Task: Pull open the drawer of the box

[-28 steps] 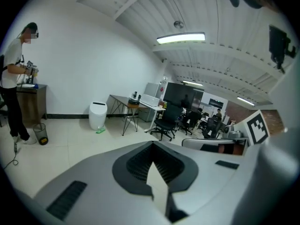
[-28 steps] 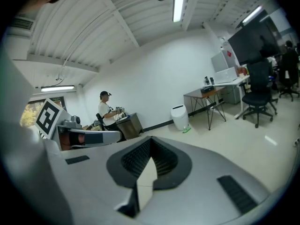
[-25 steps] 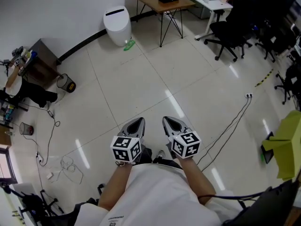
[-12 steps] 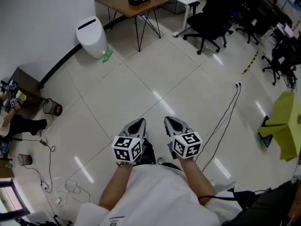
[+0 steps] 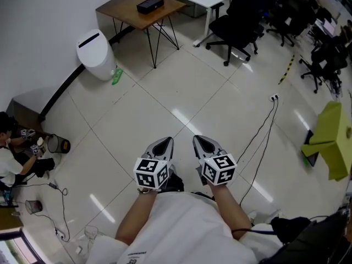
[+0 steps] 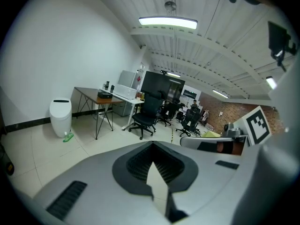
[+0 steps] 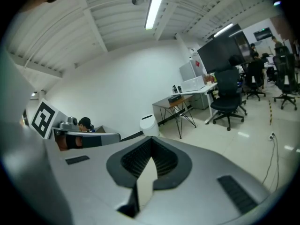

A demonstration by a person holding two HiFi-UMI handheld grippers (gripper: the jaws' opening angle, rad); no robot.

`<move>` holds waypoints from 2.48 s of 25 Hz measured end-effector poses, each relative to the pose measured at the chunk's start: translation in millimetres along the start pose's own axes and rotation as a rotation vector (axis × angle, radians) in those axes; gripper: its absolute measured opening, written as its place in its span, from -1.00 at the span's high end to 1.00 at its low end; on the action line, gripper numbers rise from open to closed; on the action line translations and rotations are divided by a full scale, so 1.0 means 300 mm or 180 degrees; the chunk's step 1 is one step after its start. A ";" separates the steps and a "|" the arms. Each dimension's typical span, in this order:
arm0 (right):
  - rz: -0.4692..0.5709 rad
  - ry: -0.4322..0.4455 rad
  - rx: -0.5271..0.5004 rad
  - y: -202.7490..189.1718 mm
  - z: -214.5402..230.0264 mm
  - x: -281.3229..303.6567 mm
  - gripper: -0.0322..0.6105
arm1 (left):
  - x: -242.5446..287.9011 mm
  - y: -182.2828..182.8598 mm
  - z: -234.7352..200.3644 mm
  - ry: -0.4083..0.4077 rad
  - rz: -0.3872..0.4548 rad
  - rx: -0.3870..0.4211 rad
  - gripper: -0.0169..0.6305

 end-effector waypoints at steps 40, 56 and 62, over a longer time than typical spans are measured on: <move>0.0009 -0.0083 -0.0047 0.307 0.068 0.579 0.94 | 0.354 0.348 -0.435 -0.0282 -0.0056 0.0074 0.95; 0.0041 0.0142 -0.0078 0.523 0.261 0.782 0.94 | 0.611 0.545 -0.480 -0.0170 -0.0045 0.0123 0.95; 0.0054 0.0188 -0.0063 0.573 0.332 0.830 0.94 | 0.702 0.599 -0.483 -0.0164 -0.0040 0.0154 0.95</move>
Point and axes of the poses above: the fingertips, and each gripper's own axes: x forward along the fingers, z to its right, y out of its top, the point moved 8 cm from there along -x, backward along the fingers, and after that the axes turned 8 degrees about -y, right-handed, at the moved point
